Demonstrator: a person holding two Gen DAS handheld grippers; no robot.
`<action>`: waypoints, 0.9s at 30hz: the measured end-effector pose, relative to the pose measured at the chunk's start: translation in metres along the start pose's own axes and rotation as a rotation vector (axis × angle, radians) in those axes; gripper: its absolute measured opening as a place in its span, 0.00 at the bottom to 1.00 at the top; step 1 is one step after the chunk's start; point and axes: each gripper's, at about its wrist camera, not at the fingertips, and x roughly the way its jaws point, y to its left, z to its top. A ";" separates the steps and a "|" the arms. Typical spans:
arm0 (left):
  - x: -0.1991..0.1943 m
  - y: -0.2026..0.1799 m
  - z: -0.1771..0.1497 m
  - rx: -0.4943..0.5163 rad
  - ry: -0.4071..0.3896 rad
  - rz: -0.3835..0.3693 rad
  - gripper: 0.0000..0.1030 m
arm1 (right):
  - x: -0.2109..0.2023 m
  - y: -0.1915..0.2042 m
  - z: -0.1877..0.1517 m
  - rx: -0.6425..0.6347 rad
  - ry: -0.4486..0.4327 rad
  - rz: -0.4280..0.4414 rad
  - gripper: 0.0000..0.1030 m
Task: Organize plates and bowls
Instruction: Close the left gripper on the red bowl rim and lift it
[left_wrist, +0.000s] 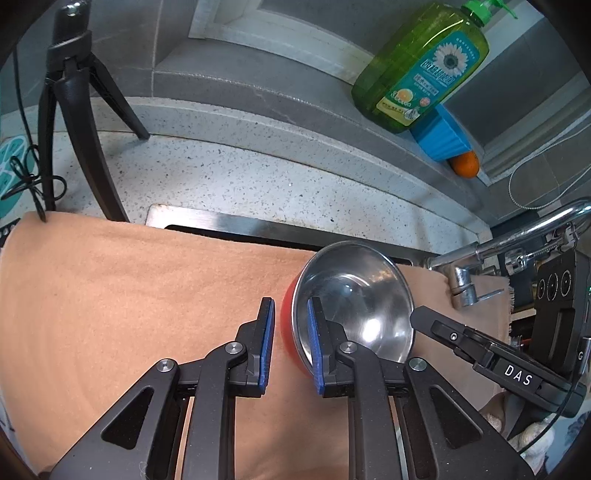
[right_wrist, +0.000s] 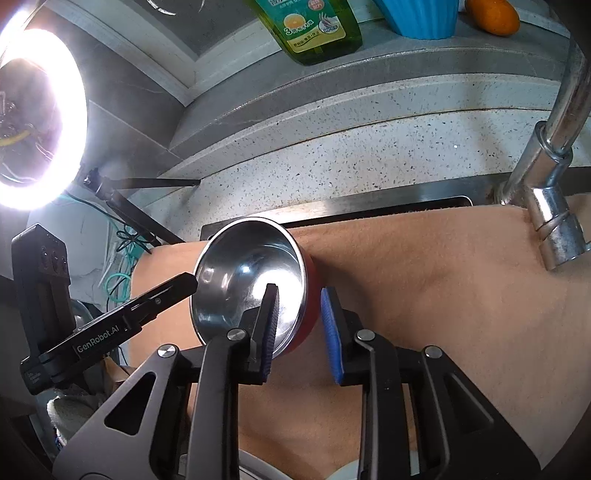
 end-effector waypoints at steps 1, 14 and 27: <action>0.002 0.000 0.000 0.002 0.005 0.002 0.15 | 0.002 0.000 0.000 0.002 0.005 0.001 0.19; 0.015 -0.005 0.000 0.036 0.032 0.006 0.07 | 0.016 -0.003 0.002 0.017 0.032 -0.016 0.10; -0.011 -0.005 -0.009 0.024 0.008 -0.012 0.07 | -0.003 0.009 -0.009 0.007 0.029 0.004 0.09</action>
